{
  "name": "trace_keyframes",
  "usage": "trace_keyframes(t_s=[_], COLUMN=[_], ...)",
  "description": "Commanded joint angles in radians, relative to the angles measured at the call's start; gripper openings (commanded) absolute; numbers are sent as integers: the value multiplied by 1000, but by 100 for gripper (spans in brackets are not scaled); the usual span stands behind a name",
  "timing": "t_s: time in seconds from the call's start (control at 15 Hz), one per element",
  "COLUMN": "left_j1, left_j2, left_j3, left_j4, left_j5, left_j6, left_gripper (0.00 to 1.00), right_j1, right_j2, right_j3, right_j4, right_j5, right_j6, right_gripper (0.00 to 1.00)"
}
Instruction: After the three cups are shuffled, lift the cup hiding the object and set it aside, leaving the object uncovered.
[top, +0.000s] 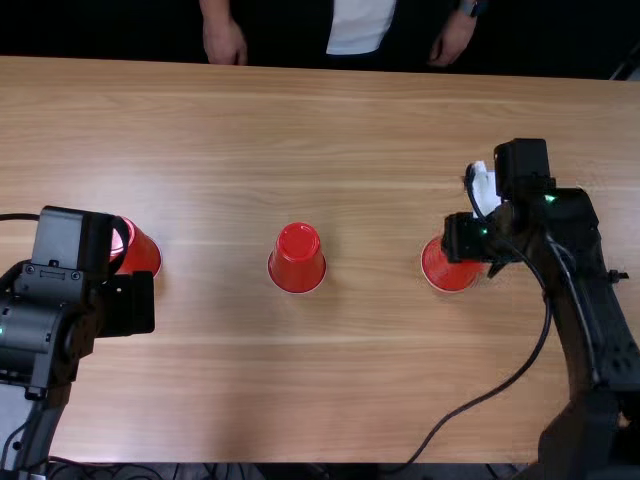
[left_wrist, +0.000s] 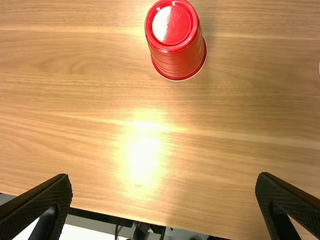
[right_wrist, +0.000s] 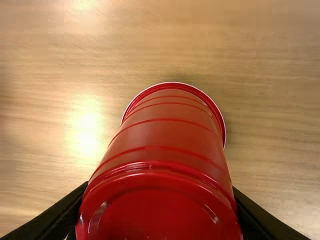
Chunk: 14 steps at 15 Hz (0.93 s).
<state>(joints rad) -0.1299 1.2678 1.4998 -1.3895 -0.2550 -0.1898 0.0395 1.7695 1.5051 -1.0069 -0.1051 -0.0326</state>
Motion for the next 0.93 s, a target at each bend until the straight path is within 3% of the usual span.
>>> trace_keyframes(t_s=[0.0, 0.47, 0.87], left_j1=[7, 6, 6], left_j2=[4, 5, 5], left_j3=[23, 23, 23], left_j4=[0, 0, 2], left_j5=[1, -1, 1], left_j6=[-15, -15, -15], left_gripper=[100, 100, 100], right_j1=[11, -12, -161], right_j2=[-88, -133, -185], right_j3=[26, 118, 101], right_j4=[3, -14, -42], right_j5=[-5, -4, 4], right_j6=[51, 34, 31], right_gripper=[16, 16, 16])
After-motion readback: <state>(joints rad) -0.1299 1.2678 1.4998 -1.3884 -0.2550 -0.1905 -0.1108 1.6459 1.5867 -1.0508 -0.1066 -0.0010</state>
